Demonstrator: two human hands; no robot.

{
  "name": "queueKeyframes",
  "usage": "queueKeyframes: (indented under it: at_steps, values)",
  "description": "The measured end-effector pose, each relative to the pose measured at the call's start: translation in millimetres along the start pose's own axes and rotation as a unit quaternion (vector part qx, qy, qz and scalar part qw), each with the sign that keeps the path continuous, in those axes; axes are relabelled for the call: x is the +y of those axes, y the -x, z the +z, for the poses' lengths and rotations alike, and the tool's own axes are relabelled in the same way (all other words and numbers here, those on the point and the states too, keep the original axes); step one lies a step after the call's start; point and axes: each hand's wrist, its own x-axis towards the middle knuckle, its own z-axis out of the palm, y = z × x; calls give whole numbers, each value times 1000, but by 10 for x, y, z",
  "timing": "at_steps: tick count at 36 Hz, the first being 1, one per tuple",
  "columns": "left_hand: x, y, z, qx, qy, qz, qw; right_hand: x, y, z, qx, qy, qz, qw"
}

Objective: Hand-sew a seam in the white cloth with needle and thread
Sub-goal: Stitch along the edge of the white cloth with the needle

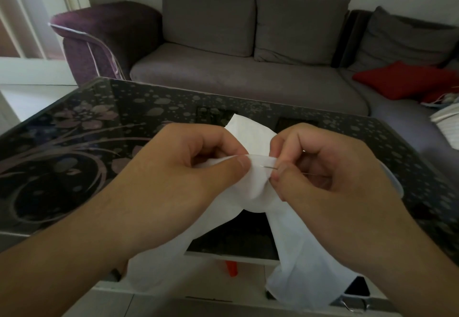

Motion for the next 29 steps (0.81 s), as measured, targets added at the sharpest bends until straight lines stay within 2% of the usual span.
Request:
queueKeyframes:
  at_steps: [18,29]
  values:
    - [-15,10,12,-5,3,25,1000,27,18,15,15,31,1,999]
    - [-48,18,25,0,-31,54,998,57,21,28,13,60,-46,997]
